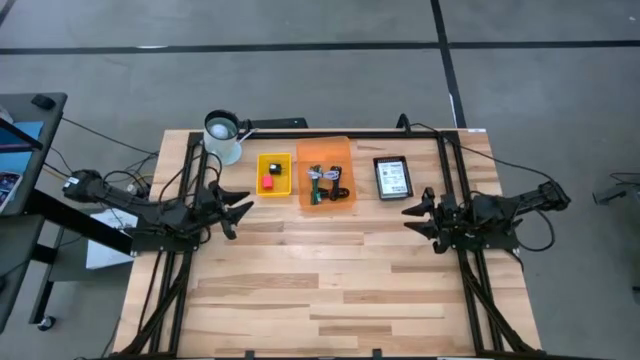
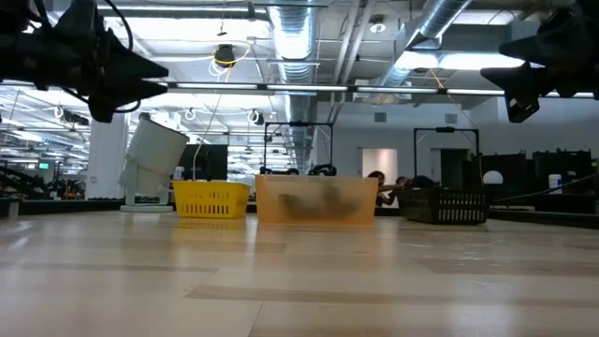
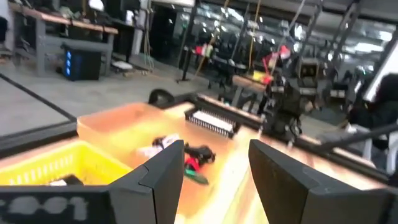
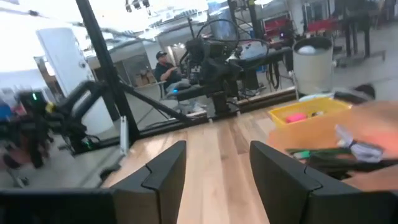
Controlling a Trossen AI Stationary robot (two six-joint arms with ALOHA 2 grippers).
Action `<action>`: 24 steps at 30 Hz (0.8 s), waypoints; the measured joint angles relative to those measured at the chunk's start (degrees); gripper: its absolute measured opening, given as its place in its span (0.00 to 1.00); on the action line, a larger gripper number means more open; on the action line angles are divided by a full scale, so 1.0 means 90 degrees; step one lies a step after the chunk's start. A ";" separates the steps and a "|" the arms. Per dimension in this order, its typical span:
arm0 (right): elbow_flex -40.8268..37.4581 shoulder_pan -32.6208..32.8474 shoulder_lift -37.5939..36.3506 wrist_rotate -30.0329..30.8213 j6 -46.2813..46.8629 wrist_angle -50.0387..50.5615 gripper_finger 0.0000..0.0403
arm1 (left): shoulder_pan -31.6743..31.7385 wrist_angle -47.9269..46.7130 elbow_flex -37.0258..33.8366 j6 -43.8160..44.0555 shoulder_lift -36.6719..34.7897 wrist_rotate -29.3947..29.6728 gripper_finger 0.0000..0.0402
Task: Pick and place items into bin
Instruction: Return to home position
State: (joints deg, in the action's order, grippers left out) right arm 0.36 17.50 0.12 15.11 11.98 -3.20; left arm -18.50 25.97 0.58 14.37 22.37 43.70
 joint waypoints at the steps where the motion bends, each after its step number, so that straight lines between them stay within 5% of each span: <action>1: 0.0000 0.0006 0.0000 -0.0004 0.0187 0.0000 0.43 | 0.0000 -0.0118 -0.0002 0.0055 0.0000 -0.0053 0.43; 12: -0.0002 0.0012 0.0022 -0.0005 0.0717 0.0007 0.44 | -0.0002 -0.2255 -0.0012 -0.0150 0.0000 -0.0146 0.43; 24: -0.0007 0.0012 0.0024 -0.0006 0.0720 0.0005 0.43 | 0.0000 -0.2477 0.0063 -0.0408 0.0129 -0.0143 0.43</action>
State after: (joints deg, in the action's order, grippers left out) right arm 0.30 17.61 0.34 15.06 18.46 -3.16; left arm -18.50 3.68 1.15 10.70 23.53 42.41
